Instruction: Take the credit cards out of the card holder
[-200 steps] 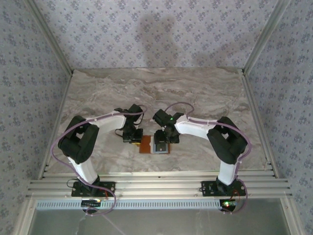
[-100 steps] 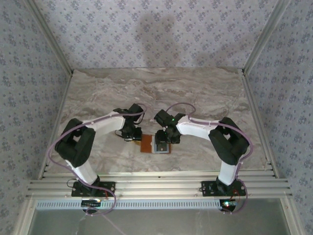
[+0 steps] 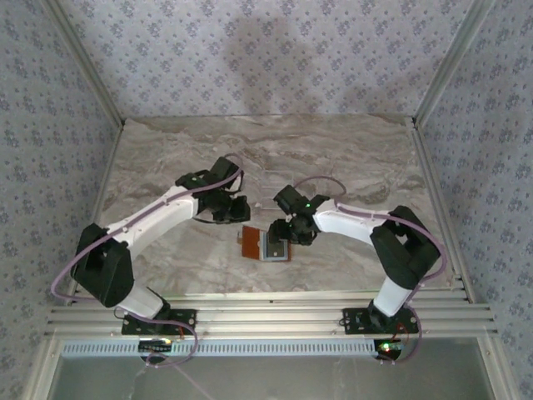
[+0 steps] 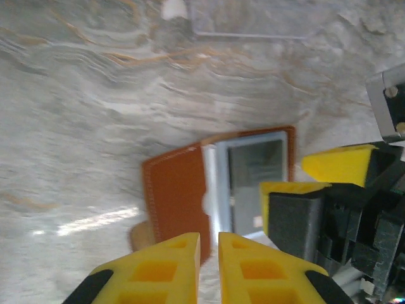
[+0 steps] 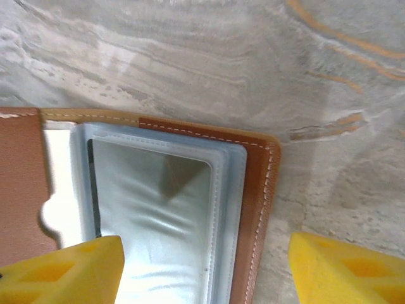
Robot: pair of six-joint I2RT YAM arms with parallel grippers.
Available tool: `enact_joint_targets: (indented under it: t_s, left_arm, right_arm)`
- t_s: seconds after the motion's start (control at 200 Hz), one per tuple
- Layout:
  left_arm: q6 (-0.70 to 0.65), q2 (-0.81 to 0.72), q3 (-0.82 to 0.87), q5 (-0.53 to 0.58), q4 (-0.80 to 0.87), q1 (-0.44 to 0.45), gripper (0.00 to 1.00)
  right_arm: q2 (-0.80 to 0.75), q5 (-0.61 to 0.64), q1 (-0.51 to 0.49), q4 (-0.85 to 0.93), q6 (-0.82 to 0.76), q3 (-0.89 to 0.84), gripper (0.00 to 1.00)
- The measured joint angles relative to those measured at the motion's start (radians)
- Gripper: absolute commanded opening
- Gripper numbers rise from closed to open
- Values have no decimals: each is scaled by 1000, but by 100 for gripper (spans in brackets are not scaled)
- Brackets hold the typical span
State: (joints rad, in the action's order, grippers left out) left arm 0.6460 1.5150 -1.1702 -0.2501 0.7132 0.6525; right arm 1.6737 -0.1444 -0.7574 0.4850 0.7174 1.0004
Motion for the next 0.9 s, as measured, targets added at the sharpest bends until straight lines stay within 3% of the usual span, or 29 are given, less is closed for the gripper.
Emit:
enact_joint_targets:
  t_s: [0.175,0.37,0.72,0.899]
  left_arm:
    - [47,63,17,-67,-84,40,11]
    - [68,122,106,-82,-159,45,7]
    - [90,182,219,-145,-298,5,7]
    - [101,193,239,-164,-348,0,12]
  right_arm:
    - [-48,-22,23,-29,8,-24,64]
    - [-58,-66,29,-72,25,-37,48]
    - [-9,-76,31,-79,27,-38,41]
    - [14,-74,32,-87,23,-43,34]
